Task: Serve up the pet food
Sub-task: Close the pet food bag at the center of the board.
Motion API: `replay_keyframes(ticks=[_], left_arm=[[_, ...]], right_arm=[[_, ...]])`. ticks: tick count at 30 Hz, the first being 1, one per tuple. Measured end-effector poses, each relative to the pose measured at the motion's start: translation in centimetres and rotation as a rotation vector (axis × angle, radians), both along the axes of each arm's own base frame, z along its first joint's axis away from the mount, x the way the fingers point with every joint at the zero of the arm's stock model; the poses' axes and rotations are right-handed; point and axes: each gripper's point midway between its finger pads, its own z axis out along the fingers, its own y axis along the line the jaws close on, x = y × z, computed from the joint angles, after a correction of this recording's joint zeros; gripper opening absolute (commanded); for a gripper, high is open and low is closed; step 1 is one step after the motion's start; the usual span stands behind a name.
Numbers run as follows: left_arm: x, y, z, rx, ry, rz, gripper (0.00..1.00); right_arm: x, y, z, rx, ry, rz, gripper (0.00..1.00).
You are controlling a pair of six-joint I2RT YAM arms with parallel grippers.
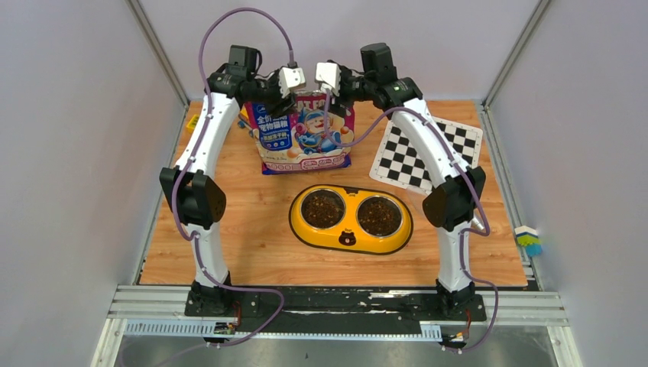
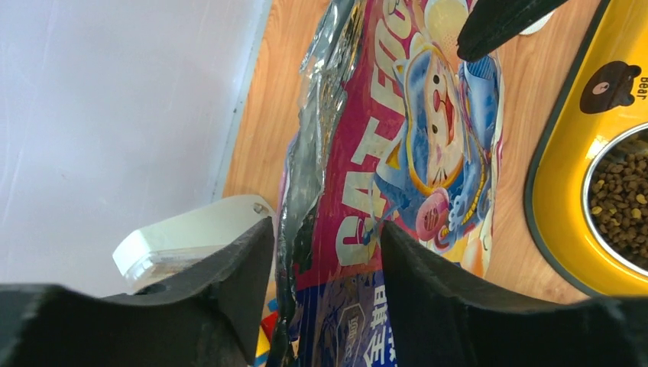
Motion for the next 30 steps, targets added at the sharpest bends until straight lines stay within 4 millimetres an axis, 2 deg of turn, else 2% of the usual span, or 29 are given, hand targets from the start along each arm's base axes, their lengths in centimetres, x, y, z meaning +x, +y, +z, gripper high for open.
replay_keyframes(ticks=[7,17,25,30], left_arm=[[0.1,0.2,-0.4,0.007,-0.001,0.016,0.76],[-0.4,0.5,1.1,0.001,-0.03,0.028,0.78],[-0.8,-0.2,2.0,-0.033,-0.027,0.005,0.78],[-1.2,-1.1,3.3,-0.056,-0.047,-0.02,0.79]], right_arm=[[0.9,-0.6,-1.0,-0.003,0.017,-0.014,0.66],[1.4,-1.1,-1.4,-0.002,0.03,-0.018,0.27],[1.1,-1.5,-1.8,-0.008,0.053,-0.014,0.18],[1.0,-1.6,-2.0,-0.016,0.061,-0.013,0.02]])
